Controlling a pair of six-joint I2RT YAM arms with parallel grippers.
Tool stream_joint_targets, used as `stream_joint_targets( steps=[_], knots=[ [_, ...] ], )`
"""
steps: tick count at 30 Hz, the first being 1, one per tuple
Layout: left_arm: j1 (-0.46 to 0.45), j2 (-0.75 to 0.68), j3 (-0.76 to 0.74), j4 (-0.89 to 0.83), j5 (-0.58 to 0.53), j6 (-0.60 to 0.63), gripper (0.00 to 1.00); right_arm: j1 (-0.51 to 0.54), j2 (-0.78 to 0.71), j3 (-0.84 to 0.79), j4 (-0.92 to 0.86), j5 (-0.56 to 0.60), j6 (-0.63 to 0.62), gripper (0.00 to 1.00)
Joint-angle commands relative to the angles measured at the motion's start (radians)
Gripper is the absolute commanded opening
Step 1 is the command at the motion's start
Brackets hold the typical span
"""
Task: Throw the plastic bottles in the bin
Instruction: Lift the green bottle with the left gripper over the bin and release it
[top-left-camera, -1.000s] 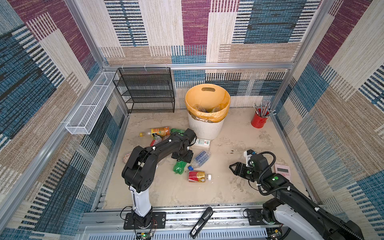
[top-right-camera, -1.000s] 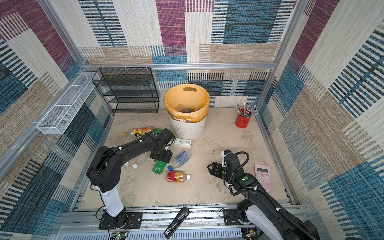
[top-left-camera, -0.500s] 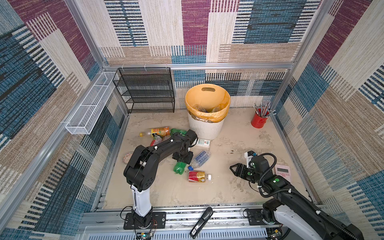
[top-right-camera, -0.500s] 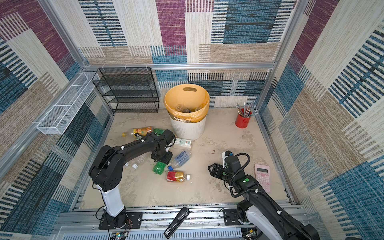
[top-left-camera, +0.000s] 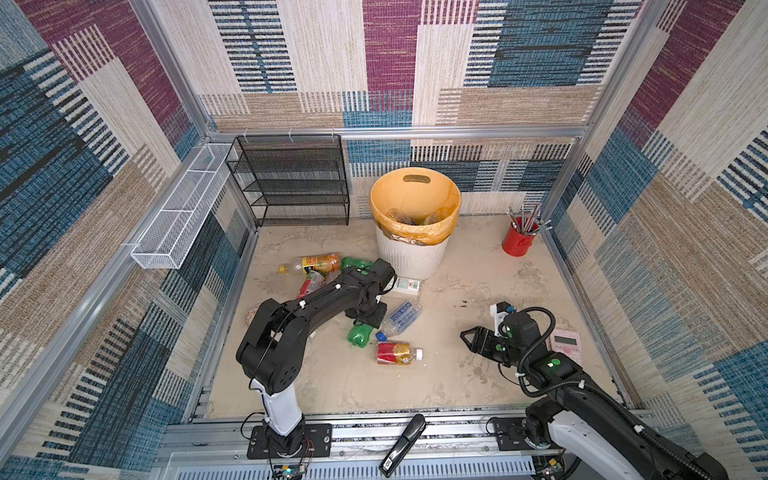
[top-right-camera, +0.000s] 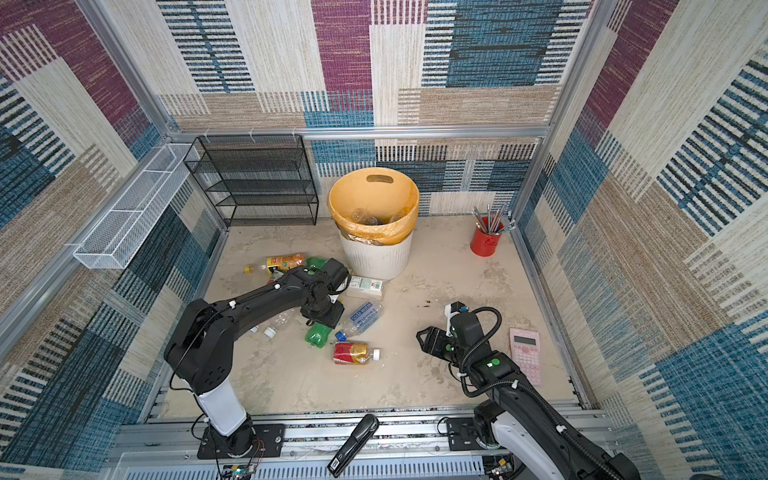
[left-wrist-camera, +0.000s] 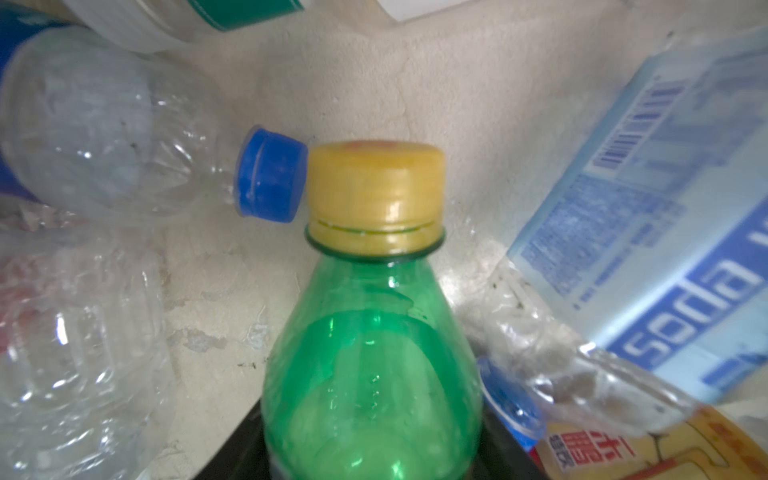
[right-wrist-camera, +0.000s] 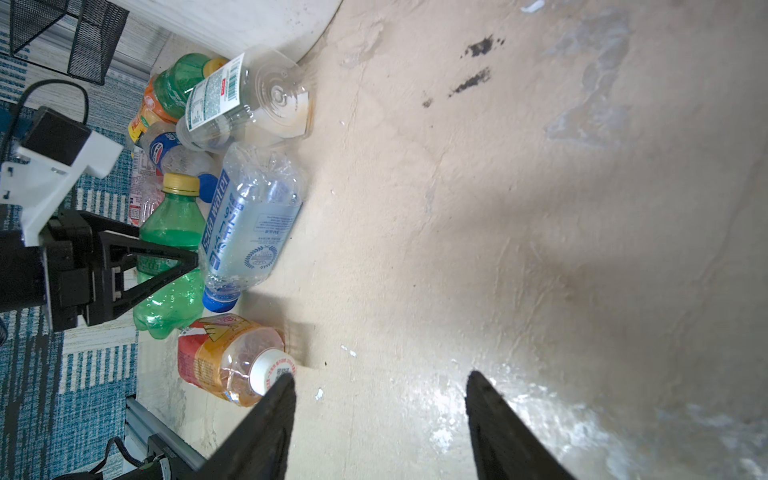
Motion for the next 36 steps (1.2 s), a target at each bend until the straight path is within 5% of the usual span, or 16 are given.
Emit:
stream_joint_targets(
  steps=[1,13,25,36],
  knots=[
    [-0.001,-0.058,-0.04,0.053,0.002,-0.035,0.56,0.0,0.002,0.005,0.039,0.013,0.009,0.66],
    [0.001,-0.479,-0.353,0.378,0.011,-0.186,0.56,0.0,0.027,0.016,0.083,0.003,0.01,0.65],
    [0.007,-1.023,-0.648,0.893,-0.132,-0.258,0.58,0.0,0.093,0.034,0.141,-0.021,0.011,0.65],
    [0.007,-1.031,-0.645,1.346,-0.094,-0.186,0.59,0.0,0.119,0.055,0.15,-0.03,0.005,0.65]
  ],
)
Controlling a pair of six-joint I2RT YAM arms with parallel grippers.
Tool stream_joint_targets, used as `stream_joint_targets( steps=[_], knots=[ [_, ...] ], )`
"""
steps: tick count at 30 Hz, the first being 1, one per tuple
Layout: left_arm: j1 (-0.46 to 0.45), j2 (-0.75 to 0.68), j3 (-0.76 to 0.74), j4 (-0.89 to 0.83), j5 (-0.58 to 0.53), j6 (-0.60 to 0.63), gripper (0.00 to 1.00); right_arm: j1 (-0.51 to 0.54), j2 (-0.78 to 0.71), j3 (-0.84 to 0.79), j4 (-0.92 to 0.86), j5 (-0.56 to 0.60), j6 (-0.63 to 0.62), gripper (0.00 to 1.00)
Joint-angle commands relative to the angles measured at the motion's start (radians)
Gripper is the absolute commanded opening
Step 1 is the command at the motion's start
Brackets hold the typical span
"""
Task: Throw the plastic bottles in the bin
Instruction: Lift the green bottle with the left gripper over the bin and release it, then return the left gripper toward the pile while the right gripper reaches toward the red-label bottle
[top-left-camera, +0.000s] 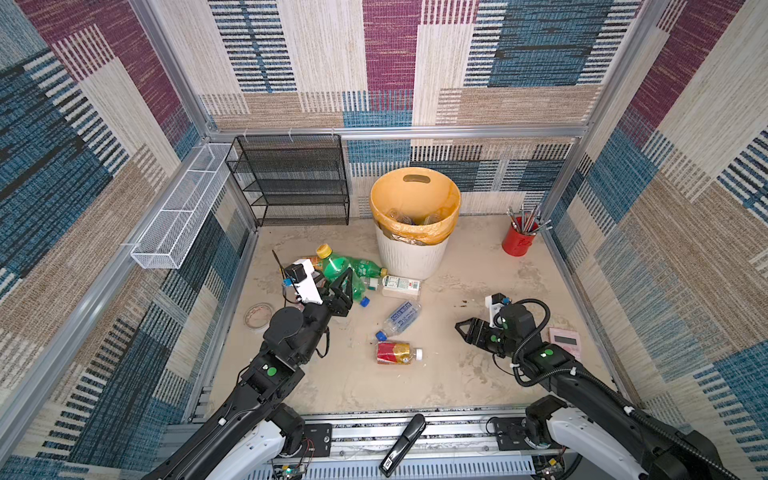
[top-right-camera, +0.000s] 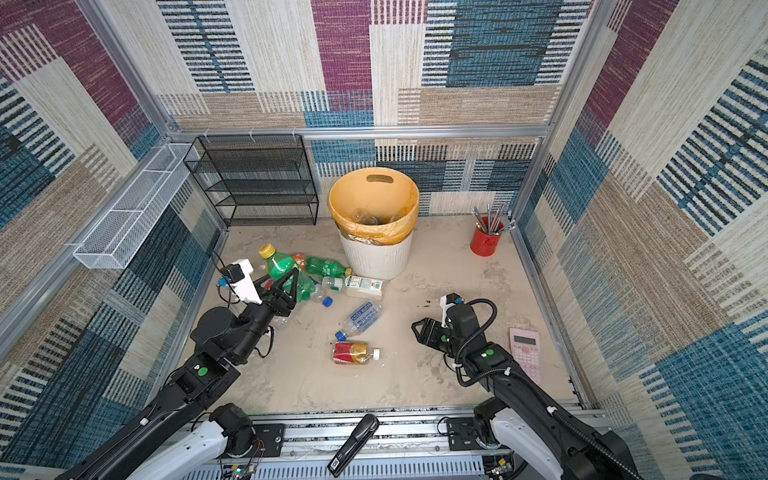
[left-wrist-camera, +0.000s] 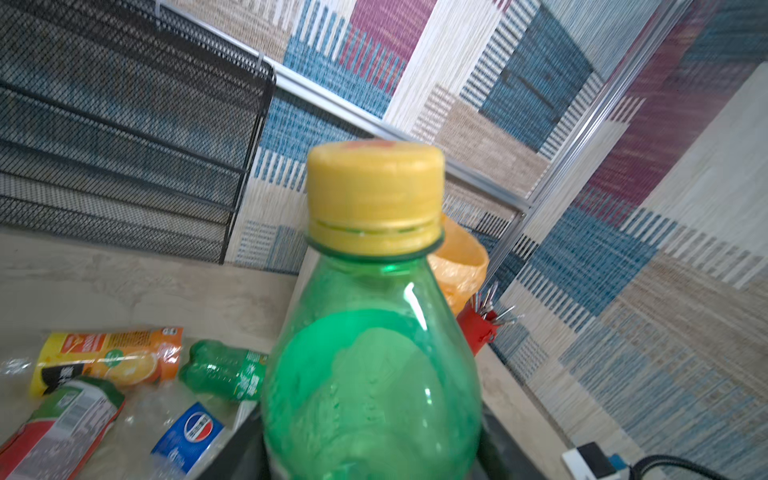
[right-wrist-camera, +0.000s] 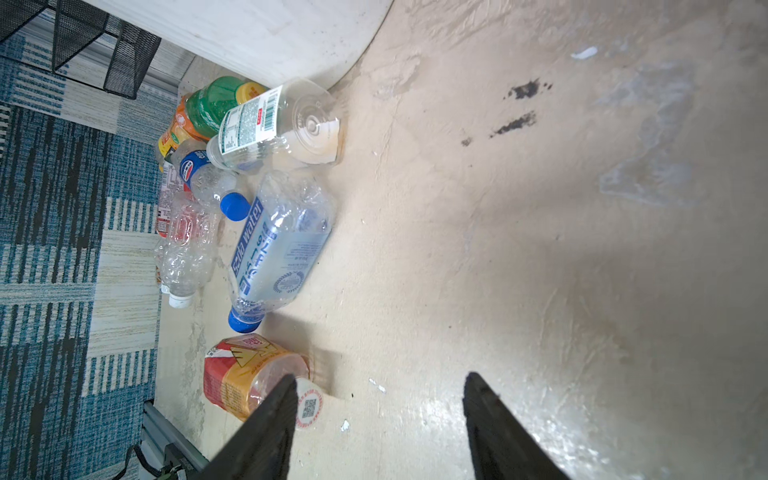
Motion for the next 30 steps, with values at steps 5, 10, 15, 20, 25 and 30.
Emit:
stream_joint_targets(
  steps=[5,10,15,20,25,30],
  knots=[
    [0.0,0.144,0.116,0.365,0.069,0.043,0.59,0.0,0.002,0.013,0.032,-0.007,0.0,0.65],
    [0.002,0.474,0.484,0.422,0.161,0.114,0.64,0.0,0.008,0.031,0.023,-0.008,-0.007,0.65],
    [0.052,0.919,1.204,-0.066,0.156,0.06,0.84,0.0,0.018,0.054,0.002,-0.006,-0.018,0.65],
    [0.06,0.947,1.398,-0.05,0.144,0.095,0.95,0.0,-0.029,0.048,-0.028,0.008,-0.001,0.65],
    [0.06,0.747,1.247,-0.019,0.137,0.192,0.93,0.0,-0.069,0.033,-0.038,0.006,0.015,0.65],
    [0.06,0.479,0.881,-0.117,0.09,0.144,0.9,0.0,-0.065,0.031,-0.04,-0.008,0.009,0.65]
  ],
)
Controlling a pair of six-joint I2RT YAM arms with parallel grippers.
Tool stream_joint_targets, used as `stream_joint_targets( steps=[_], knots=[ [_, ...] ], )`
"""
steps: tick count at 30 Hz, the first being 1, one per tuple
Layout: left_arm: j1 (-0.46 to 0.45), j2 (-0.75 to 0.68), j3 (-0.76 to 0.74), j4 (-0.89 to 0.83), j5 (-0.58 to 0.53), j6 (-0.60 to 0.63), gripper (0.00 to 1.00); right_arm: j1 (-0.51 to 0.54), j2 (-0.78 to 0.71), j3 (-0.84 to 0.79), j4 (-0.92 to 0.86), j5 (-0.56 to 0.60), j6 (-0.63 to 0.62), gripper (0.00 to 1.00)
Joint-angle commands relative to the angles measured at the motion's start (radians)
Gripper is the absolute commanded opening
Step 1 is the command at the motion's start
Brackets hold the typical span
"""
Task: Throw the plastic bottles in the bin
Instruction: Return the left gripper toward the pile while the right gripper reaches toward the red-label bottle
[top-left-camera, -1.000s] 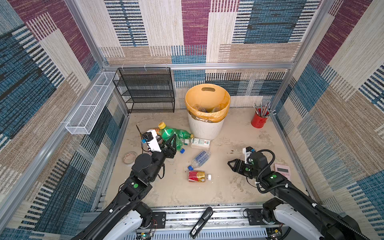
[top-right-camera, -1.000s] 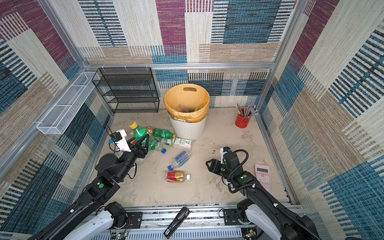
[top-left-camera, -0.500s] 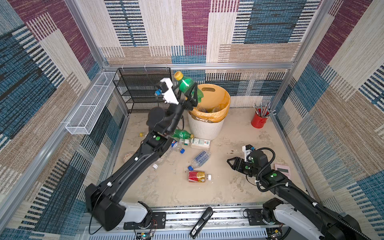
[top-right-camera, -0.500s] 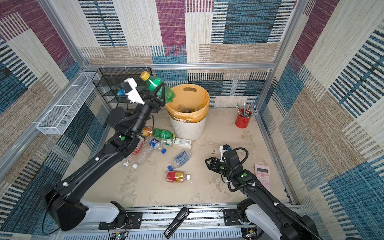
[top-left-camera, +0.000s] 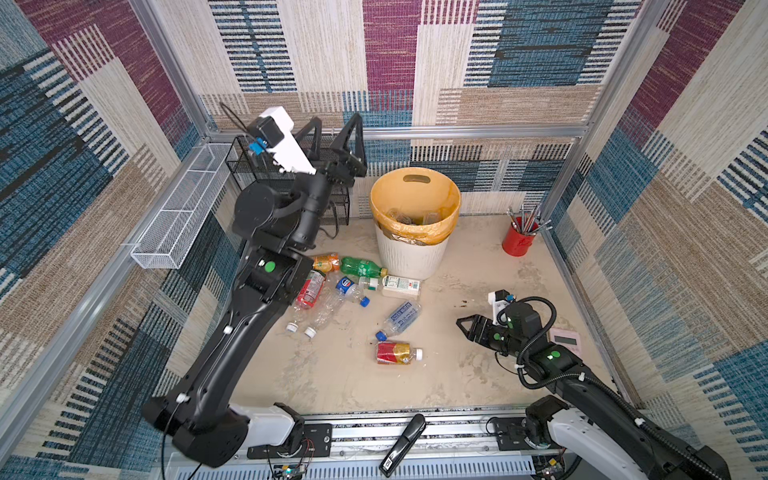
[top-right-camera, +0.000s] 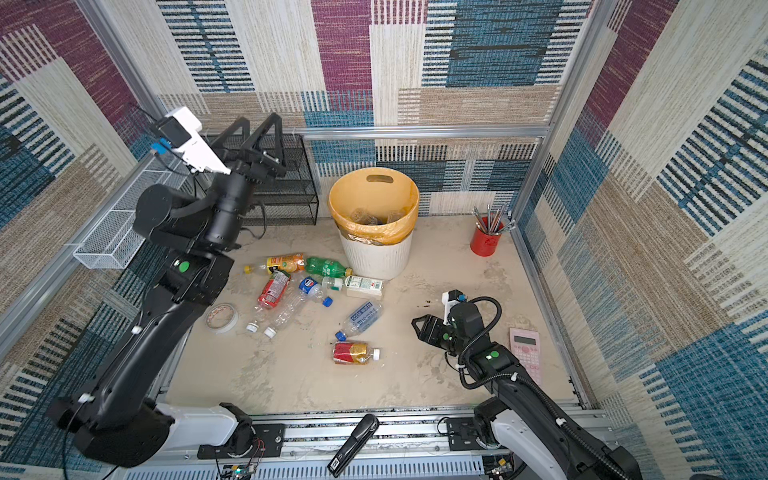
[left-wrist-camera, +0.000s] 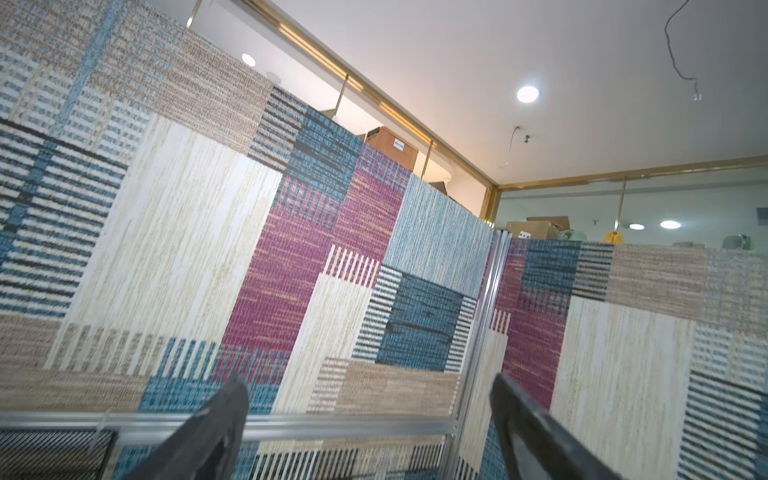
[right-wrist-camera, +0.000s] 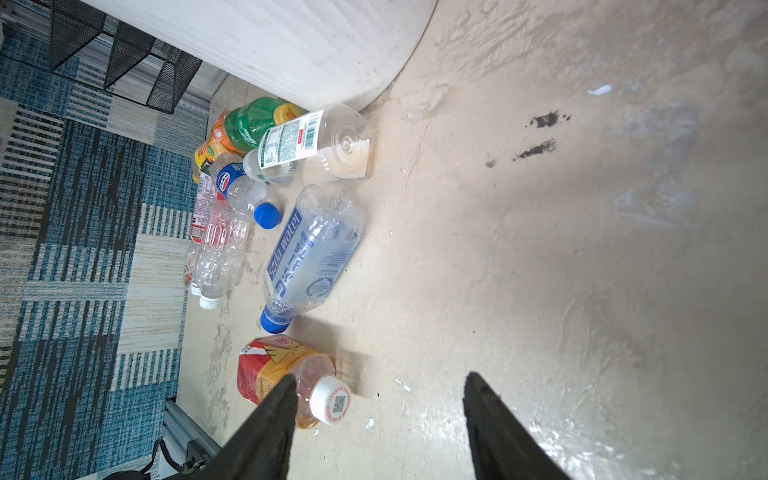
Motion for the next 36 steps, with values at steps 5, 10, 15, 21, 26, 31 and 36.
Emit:
stream_joint_targets(
  steps=[5,10,15,21,26,31,36],
  knots=[
    [0.001,-0.35,-0.52,-0.337,-0.122,-0.153,0.86,0.0,0.03,-0.001,0.005,-0.022,-0.011,0.65],
    [0.001,-0.587,-0.784,-0.621,-0.195,-0.35,0.83,0.0,0.051,0.002,0.011,-0.042,-0.012,0.65],
    [0.003,-0.698,-0.89,-0.776,-0.223,-0.447,0.8,0.002,0.091,0.014,0.014,-0.076,-0.017,0.65],
    [0.004,-0.651,-0.896,-0.863,-0.19,-0.526,0.78,0.065,0.154,0.056,0.009,-0.069,-0.029,0.64],
    [0.005,-0.575,-0.894,-0.881,-0.124,-0.59,0.75,0.195,0.235,0.11,0.03,-0.034,-0.065,0.64],
    [0.012,-0.52,-0.89,-0.908,-0.07,-0.644,0.73,0.27,0.295,0.179,0.037,-0.027,-0.181,0.65],
    [0.035,-0.485,-0.895,-0.926,0.001,-0.691,0.7,0.321,0.331,0.248,0.018,-0.023,-0.337,0.65]
  ],
)
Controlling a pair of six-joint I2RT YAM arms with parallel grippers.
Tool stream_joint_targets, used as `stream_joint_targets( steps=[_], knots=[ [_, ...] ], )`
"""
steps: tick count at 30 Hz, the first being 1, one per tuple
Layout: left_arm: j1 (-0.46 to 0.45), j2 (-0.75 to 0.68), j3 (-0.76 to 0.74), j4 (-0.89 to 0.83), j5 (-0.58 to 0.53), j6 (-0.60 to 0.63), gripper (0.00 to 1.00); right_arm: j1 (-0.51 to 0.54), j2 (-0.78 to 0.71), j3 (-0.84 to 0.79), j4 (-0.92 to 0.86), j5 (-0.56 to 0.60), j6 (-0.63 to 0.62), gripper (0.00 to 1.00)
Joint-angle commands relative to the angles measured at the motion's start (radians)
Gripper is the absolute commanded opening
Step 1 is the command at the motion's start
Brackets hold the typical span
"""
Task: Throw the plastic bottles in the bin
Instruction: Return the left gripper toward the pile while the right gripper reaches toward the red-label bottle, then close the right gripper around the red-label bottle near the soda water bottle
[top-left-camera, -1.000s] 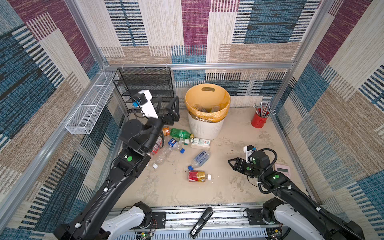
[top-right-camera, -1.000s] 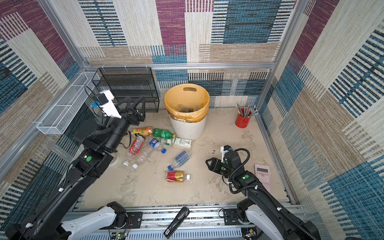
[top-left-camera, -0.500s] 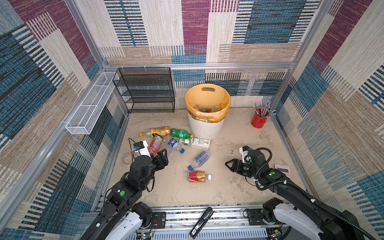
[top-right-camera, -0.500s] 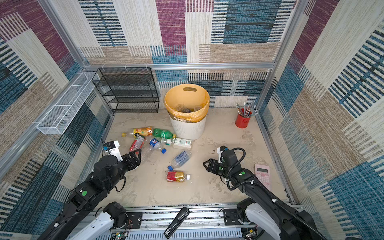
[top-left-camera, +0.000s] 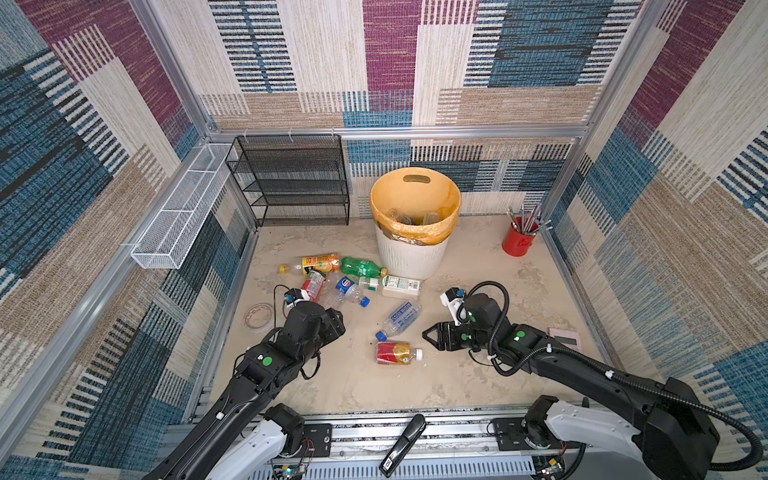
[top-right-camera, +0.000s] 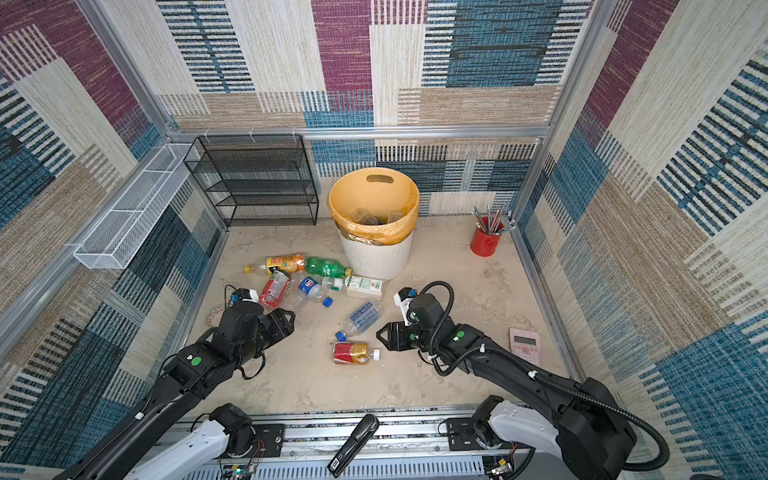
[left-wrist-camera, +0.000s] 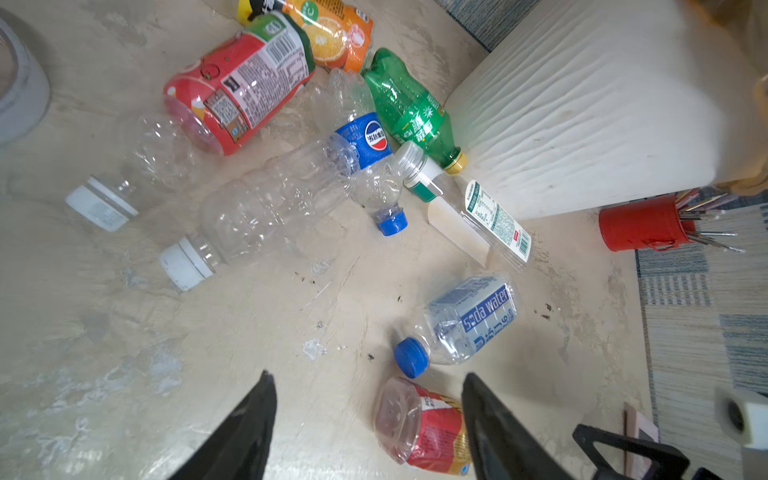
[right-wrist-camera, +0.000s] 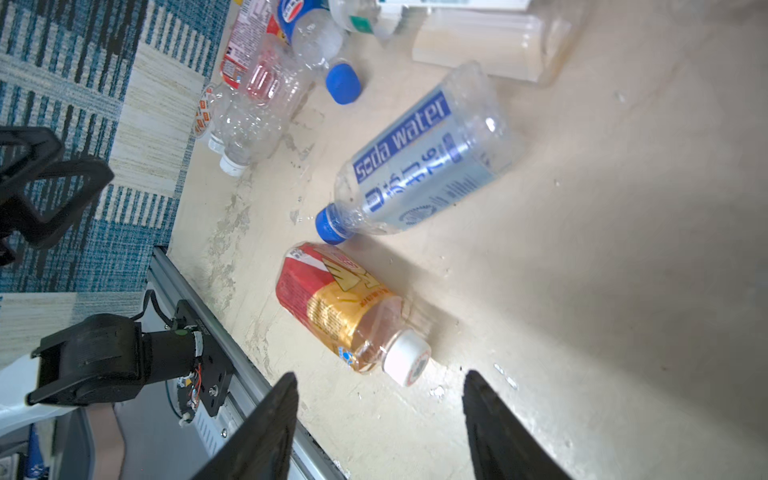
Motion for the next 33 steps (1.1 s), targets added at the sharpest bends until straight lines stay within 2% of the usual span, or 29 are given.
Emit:
stream_joint_targets(
  steps=[1,7,16,25,33],
  knots=[
    [0.018,0.018,-0.002,-0.027,0.078,-0.062,0.7,0.027,0.029,0.04,0.007,0.007,-0.152,0.65],
    [0.051,0.059,-0.013,-0.011,0.175,-0.104,0.67,0.08,0.122,0.128,-0.046,-0.007,-0.298,0.66],
    [0.119,0.079,-0.053,0.066,0.339,-0.142,0.69,0.166,0.219,0.195,-0.043,-0.012,-0.412,0.69],
    [0.155,0.069,-0.074,0.088,0.375,-0.177,0.69,0.231,0.368,0.295,-0.096,-0.012,-0.509,0.68],
    [0.184,0.034,-0.09,0.065,0.389,-0.183,0.69,0.239,0.488,0.4,-0.168,0.01,-0.565,0.68]
  ],
)
